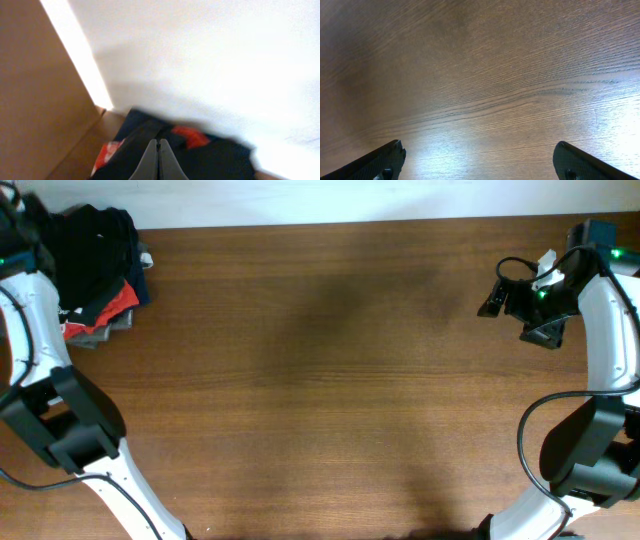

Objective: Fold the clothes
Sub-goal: 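Press the stack top with the left gripper and pull it back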

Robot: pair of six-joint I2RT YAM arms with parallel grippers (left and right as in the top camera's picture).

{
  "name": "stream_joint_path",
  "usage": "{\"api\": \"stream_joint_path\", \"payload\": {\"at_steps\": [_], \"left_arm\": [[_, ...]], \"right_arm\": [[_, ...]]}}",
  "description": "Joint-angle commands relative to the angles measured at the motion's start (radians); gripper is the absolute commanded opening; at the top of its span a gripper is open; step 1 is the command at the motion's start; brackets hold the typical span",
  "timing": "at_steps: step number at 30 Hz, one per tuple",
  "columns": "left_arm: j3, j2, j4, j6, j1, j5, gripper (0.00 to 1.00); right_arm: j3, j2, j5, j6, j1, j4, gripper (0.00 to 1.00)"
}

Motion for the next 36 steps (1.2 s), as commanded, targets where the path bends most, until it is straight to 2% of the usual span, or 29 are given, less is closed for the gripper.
{"api": "stream_joint_path", "payload": {"at_steps": [1, 7, 10, 13, 18, 20, 22, 27, 29, 31, 32, 33, 35, 36], "left_arm": [[0.000, -0.014, -0.003, 0.011, -0.037, -0.004, 0.01], [0.000, 0.078, -0.003, 0.011, -0.051, -0.053, 0.01], [0.000, 0.140, -0.009, 0.012, -0.051, -0.094, 0.05], [0.000, 0.197, -0.033, 0.012, -0.052, -0.093, 0.09], [0.000, 0.275, -0.064, 0.012, -0.052, -0.091, 0.09], [0.000, 0.278, -0.069, 0.012, -0.052, -0.090, 0.11], [0.002, 0.270, -0.064, 0.012, -0.052, -0.090, 0.19], [0.007, 0.186, -0.066, 0.011, -0.053, -0.089, 0.20], [0.007, 0.126, -0.080, 0.011, -0.057, -0.088, 0.34], [0.007, 0.054, -0.105, 0.002, -0.061, -0.070, 0.55], [0.007, 0.017, -0.119, -0.001, -0.061, -0.051, 0.74], [0.007, -0.027, -0.136, -0.004, -0.063, -0.023, 0.99], [0.007, -0.104, -0.177, -0.004, -0.065, 0.040, 0.99], [0.007, -0.143, -0.201, -0.004, -0.065, 0.080, 0.99]], "right_arm": [[-0.012, 0.007, 0.011, 0.001, 0.009, -0.005, 0.99], [-0.012, 0.007, 0.011, 0.001, 0.009, -0.009, 0.99], [-0.012, 0.007, 0.011, 0.001, 0.009, -0.009, 0.99], [-0.012, 0.007, 0.011, 0.001, 0.009, -0.008, 0.99], [-0.012, 0.007, 0.011, 0.001, 0.009, -0.007, 0.99], [-0.012, 0.007, 0.011, 0.001, 0.009, -0.011, 0.99], [-0.012, 0.007, 0.007, 0.001, 0.009, -0.021, 0.99], [-0.012, 0.007, -0.035, 0.001, 0.009, -0.038, 0.99], [-0.012, 0.007, -0.054, 0.001, 0.009, -0.038, 0.99], [-0.012, 0.007, -0.066, 0.001, 0.009, -0.034, 0.99], [-0.011, 0.007, -0.077, 0.000, 0.009, -0.032, 0.99], [-0.011, 0.006, -0.096, 0.000, 0.009, -0.031, 0.99], [-0.011, 0.004, -0.137, -0.009, 0.009, -0.031, 0.98], [-0.011, 0.000, -0.169, -0.033, 0.009, -0.032, 0.94]]}}
